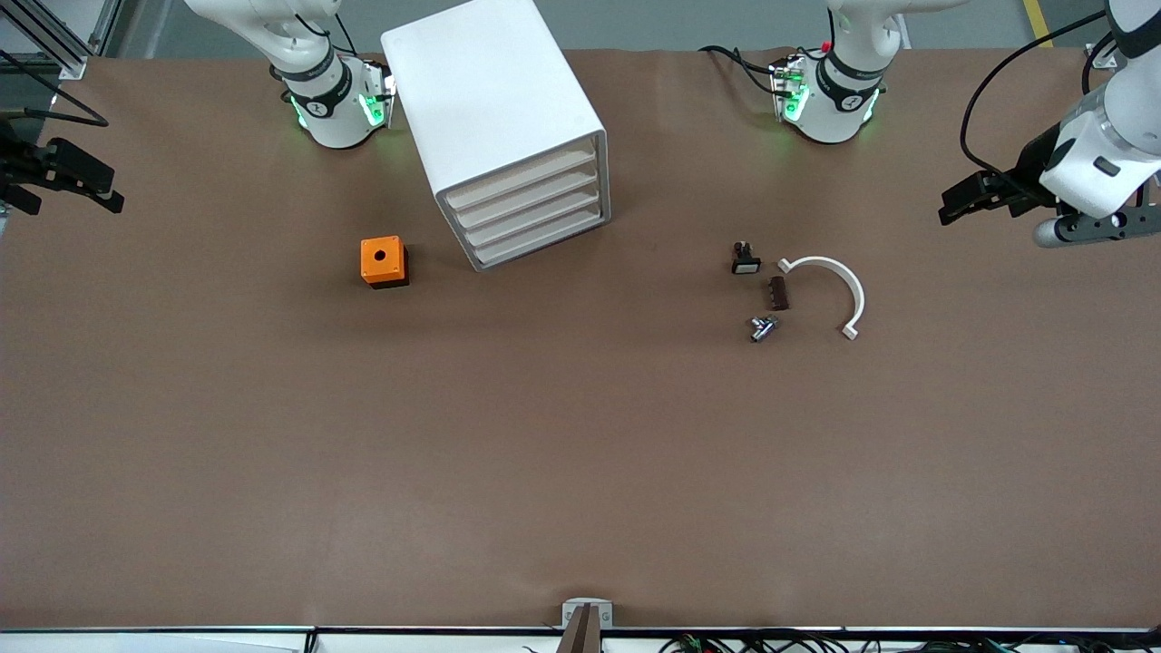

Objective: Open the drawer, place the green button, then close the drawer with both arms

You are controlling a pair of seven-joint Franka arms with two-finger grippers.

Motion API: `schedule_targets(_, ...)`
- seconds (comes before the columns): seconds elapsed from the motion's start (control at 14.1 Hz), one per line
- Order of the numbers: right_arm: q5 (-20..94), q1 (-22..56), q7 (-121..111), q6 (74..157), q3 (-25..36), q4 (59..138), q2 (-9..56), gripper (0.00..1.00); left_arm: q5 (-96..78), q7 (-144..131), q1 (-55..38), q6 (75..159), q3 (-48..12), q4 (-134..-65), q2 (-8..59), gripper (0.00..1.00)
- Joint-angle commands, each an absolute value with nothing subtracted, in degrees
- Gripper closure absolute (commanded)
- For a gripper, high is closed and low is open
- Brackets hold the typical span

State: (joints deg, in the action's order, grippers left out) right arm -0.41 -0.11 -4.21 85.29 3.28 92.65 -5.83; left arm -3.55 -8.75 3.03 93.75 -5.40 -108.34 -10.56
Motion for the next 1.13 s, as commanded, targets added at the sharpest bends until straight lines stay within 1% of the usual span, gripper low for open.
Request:
schedule_targets(0.0, -1.7, 0.0, -4.0, 85.5, 3.1, 93.3, -7.0, 0.0, -2.9, -7.9, 3.1, 94.7, -5.0, -106.9, -12.7, 0.0)
schedule_targets(0.35, -1.8, -0.3, -4.2, 85.7, 3.3, 93.3, -7.0, 0.0, -2.6, -8.2, 3.1, 92.1, -5.0, -99.9, -9.3, 0.0)
schedule_targets(0.57, -1.9, -0.1, -4.1, 85.6, 3.1, 93.3, -7.0, 0.0, -2.5, -8.2, 3.2, 88.0, -5.0, -94.9, -6.6, 0.0)
schedule_targets(0.64, -1.9, 0.0, -4.1, 85.6, 3.1, 93.3, -7.0, 0.0, -2.5, -8.2, 3.1, 86.8, -5.0, -94.7, -6.3, 0.0)
schedule_targets(1.06, -1.9, -0.3, -4.2, 85.4, 3.2, 93.3, -7.0, 0.0, -2.5, -4.5, 2.9, 86.6, -5.3, -94.5, -5.5, 0.0)
